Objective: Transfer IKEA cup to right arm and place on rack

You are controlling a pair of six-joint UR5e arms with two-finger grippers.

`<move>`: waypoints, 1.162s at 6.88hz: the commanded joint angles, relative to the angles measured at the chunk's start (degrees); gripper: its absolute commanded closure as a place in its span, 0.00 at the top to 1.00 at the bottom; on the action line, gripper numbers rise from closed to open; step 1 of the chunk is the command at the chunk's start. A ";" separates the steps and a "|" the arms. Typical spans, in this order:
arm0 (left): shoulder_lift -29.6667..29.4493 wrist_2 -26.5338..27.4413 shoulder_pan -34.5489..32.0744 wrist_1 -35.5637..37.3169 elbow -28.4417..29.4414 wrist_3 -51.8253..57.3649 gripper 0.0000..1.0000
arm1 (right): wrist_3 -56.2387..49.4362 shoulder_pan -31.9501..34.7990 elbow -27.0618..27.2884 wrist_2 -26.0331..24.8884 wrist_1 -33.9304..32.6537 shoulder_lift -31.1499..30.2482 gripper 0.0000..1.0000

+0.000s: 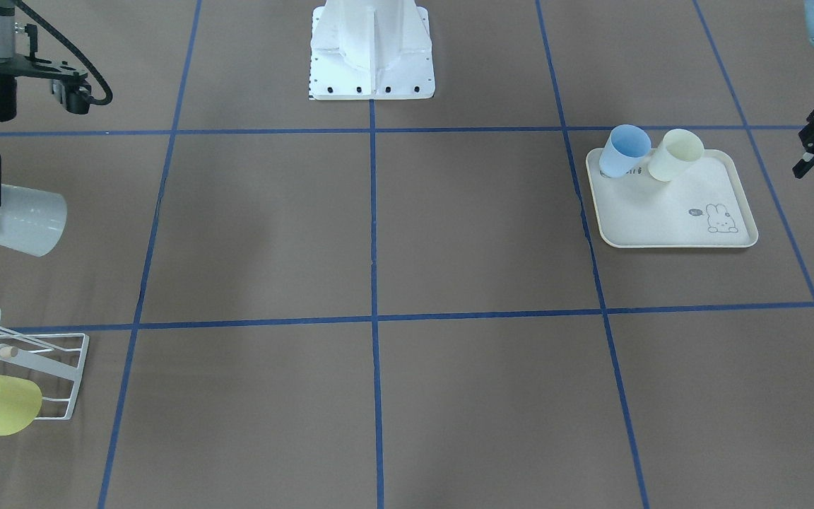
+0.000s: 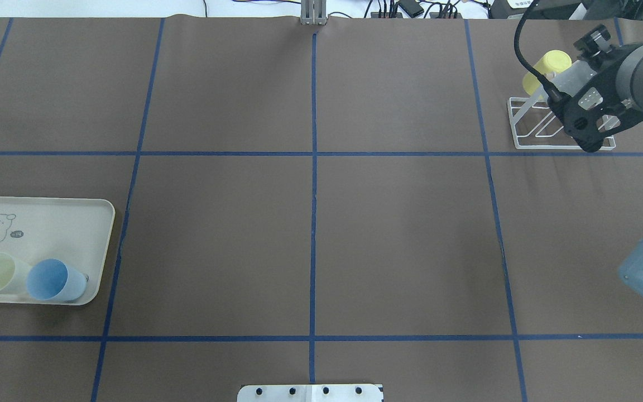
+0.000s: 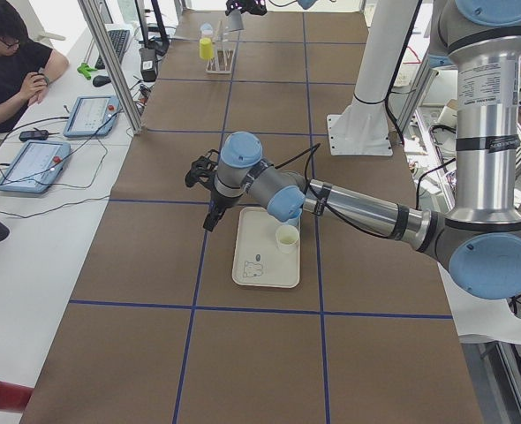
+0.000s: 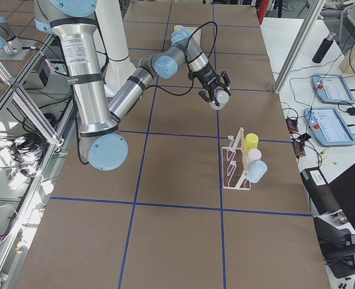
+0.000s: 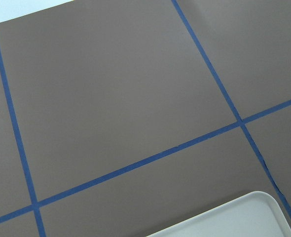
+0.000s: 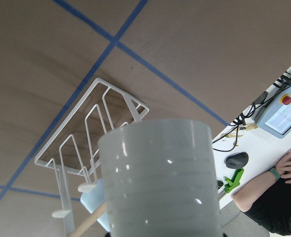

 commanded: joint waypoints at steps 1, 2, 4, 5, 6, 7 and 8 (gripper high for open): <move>0.03 -0.08 0.05 -0.02 -0.06 -0.35 1.00 | -4.14 0.80 0.03 -9.32 0.35 -5.14 0.12; 0.03 -0.25 0.05 0.07 -0.24 -0.44 1.00 | -4.75 0.80 -0.32 -12.08 0.35 -5.42 0.14; 0.03 -0.43 0.05 0.07 -0.41 -0.53 1.00 | -4.15 0.63 -2.34 -17.02 0.61 -5.42 0.17; 0.03 -0.51 0.05 0.07 -0.42 -0.53 1.00 | -1.71 0.36 -2.61 -18.60 0.70 -5.42 0.17; 0.03 -0.51 0.05 0.07 -0.42 -0.53 1.00 | 0.15 -1.03 -3.83 -20.79 0.70 -5.33 0.16; 0.03 -0.60 0.05 0.07 -0.59 -0.53 1.00 | 3.12 -2.00 -4.62 -22.29 0.70 -5.77 0.15; 0.03 -0.60 0.05 0.07 -0.42 -0.53 1.00 | 3.76 -3.14 -6.02 -23.00 0.70 -5.42 0.18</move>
